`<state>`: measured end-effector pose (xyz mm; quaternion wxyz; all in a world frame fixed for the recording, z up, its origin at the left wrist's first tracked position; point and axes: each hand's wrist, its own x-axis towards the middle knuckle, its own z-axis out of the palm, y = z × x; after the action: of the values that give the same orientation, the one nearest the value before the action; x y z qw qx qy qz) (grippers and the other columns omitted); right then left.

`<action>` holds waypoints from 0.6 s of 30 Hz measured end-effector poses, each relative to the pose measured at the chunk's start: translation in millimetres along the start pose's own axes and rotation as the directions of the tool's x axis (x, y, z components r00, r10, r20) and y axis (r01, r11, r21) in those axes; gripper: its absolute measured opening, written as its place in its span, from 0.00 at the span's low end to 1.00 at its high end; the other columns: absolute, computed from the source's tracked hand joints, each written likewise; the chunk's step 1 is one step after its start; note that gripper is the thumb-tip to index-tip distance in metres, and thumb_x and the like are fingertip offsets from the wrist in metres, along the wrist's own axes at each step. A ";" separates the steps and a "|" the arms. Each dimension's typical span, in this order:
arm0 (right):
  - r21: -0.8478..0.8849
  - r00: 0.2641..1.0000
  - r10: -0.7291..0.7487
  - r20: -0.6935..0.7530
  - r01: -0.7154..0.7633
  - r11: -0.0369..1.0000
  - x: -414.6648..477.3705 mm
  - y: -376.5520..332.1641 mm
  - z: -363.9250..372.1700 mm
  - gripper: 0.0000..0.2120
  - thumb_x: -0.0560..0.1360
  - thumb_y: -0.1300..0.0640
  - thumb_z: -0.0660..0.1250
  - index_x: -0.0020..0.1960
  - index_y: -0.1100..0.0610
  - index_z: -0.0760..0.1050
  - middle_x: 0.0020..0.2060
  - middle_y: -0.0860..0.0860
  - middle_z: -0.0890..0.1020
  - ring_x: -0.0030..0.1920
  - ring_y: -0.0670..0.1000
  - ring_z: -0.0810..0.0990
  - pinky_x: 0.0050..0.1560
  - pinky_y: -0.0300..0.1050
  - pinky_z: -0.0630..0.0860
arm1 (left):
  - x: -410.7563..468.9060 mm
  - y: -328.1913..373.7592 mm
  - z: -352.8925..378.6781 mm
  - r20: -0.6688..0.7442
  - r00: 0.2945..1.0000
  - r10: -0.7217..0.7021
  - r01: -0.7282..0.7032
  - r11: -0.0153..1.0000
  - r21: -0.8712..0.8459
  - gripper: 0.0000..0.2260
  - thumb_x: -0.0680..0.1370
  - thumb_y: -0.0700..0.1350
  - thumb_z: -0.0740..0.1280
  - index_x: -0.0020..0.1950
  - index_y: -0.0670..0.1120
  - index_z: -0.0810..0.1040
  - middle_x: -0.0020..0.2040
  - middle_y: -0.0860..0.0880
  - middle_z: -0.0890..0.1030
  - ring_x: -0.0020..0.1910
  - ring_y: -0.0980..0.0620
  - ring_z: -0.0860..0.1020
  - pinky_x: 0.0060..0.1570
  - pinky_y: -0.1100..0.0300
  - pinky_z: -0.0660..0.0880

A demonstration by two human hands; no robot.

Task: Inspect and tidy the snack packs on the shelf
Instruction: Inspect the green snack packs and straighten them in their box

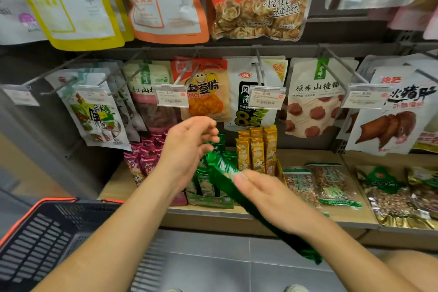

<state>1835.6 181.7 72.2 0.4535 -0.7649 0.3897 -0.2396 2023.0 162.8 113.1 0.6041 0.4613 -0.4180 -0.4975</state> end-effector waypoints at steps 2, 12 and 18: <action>-0.046 1.000 0.018 0.000 -0.018 0.999 -1.8 4.6 6.2 0.28 0.72 0.25 0.49 0.42 0.48 0.72 0.35 0.43 0.75 0.35 0.41 0.72 0.39 0.46 0.68 | 3.7 0.9 -8.0 0.022 0.999 0.026 -0.029 0.992 0.124 0.11 0.78 0.43 0.67 0.37 0.52 0.83 0.35 0.52 0.81 0.36 0.56 0.79 0.34 0.65 0.75; -0.232 0.983 -0.009 -0.185 -0.035 0.972 0.9 7.9 4.1 0.24 0.72 0.26 0.52 0.49 0.45 0.69 0.32 0.46 0.78 0.29 0.44 0.75 0.30 0.44 0.68 | -2.3 -3.8 -19.6 0.207 0.950 -0.234 0.112 0.874 0.473 0.12 0.69 0.60 0.72 0.34 0.53 0.80 0.24 0.55 0.73 0.24 0.57 0.73 0.27 0.65 0.70; -0.339 0.986 -0.019 -0.164 -0.038 0.940 2.9 8.5 1.7 0.21 0.73 0.30 0.58 0.56 0.43 0.69 0.40 0.42 0.78 0.38 0.41 0.76 0.35 0.40 0.71 | 3.8 -9.5 -21.8 0.171 0.985 0.037 -0.129 0.813 0.567 0.11 0.79 0.42 0.67 0.37 0.51 0.74 0.28 0.57 0.72 0.28 0.57 0.68 0.31 0.59 0.70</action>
<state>1835.4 177.8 64.0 0.2817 -0.8074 0.4652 -0.2288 2042.6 161.4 99.1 0.4240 0.5644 -0.6132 -0.3545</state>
